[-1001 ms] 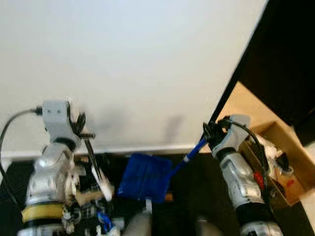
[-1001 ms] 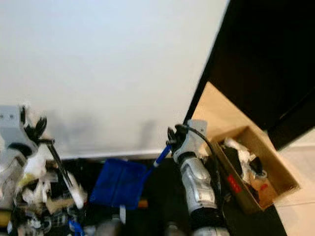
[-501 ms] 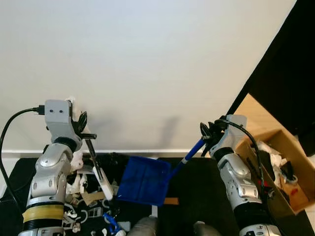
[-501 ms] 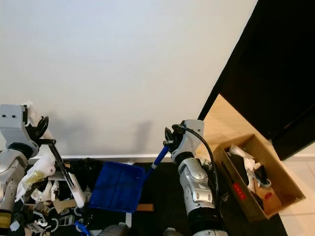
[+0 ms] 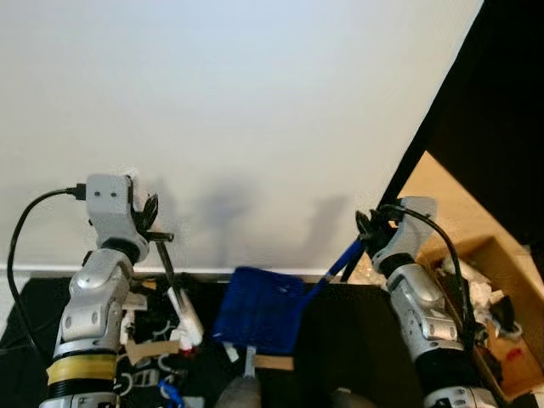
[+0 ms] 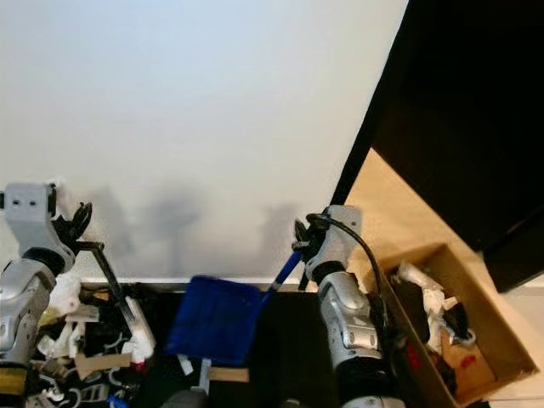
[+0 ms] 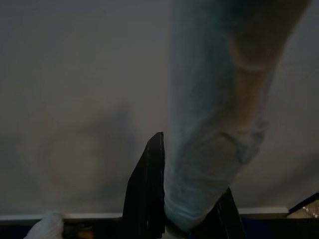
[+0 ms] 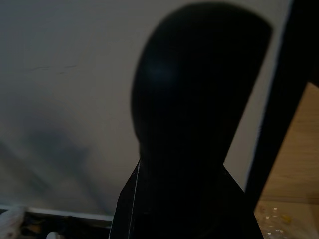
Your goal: Sweep floor
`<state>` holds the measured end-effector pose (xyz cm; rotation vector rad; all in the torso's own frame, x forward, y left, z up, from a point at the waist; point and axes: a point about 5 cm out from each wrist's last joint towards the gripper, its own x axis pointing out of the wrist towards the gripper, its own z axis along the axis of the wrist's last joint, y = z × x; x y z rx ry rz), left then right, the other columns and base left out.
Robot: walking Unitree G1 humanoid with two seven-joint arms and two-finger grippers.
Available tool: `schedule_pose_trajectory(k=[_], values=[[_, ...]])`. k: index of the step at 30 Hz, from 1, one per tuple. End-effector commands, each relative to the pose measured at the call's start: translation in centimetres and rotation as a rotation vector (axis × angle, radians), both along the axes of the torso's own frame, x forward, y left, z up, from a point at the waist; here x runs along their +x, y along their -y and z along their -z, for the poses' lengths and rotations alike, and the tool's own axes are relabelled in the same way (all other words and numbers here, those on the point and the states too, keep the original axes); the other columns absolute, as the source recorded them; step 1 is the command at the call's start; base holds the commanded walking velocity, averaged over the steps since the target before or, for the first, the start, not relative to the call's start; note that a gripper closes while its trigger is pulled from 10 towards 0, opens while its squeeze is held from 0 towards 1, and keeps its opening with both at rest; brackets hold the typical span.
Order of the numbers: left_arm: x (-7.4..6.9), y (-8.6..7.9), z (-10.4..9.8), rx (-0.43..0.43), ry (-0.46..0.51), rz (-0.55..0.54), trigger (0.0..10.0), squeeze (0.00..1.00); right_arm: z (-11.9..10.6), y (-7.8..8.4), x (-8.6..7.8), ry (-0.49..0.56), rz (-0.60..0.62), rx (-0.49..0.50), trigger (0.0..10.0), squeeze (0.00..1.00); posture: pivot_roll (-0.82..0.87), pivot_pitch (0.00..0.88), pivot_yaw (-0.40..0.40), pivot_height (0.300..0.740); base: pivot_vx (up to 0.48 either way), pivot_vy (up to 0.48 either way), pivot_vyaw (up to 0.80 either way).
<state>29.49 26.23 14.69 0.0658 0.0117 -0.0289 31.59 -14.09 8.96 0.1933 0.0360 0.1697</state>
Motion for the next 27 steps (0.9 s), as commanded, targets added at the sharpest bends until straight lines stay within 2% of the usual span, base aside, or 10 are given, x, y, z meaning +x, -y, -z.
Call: schedule_pose_trajectory(k=[1,16,22,25,27], values=[[-0.3,-0.5,0.0,0.024,0.002,-0.018,10.0,0.0,-0.1,-0.3,-0.1,0.016,-0.002,0.029,10.0,0.0,0.2,0.14,-0.004,0.74,0.0,0.0,0.0],[-0.7,-0.3,0.5,0.027,-0.012,-0.002,10.0,0.0,-0.2,-0.3,-0.1,0.018,-0.004,0.029,10.0,0.0,0.2,0.142,-0.005,0.74,0.0,0.0,0.0],[-1.1,0.0,0.5,0.044,-0.009,0.051,10.0,0.0,-0.3,-0.2,-0.1,0.029,-0.004,0.007,10.0,0.0,0.2,0.143,-0.004,0.74,0.0,0.0,0.0],[-1.2,0.1,0.3,0.026,0.0,0.066,10.0,0.0,-0.5,0.0,-0.1,0.042,-0.001,-0.013,10.0,0.0,0.21,0.145,-0.002,0.74,0.0,0.0,0.0],[-1.2,0.1,0.3,0.015,-0.001,0.072,10.0,0.0,-0.8,0.7,0.3,0.048,0.018,-0.011,10.0,0.0,0.21,0.145,-0.002,0.74,0.0,0.0,0.0]])
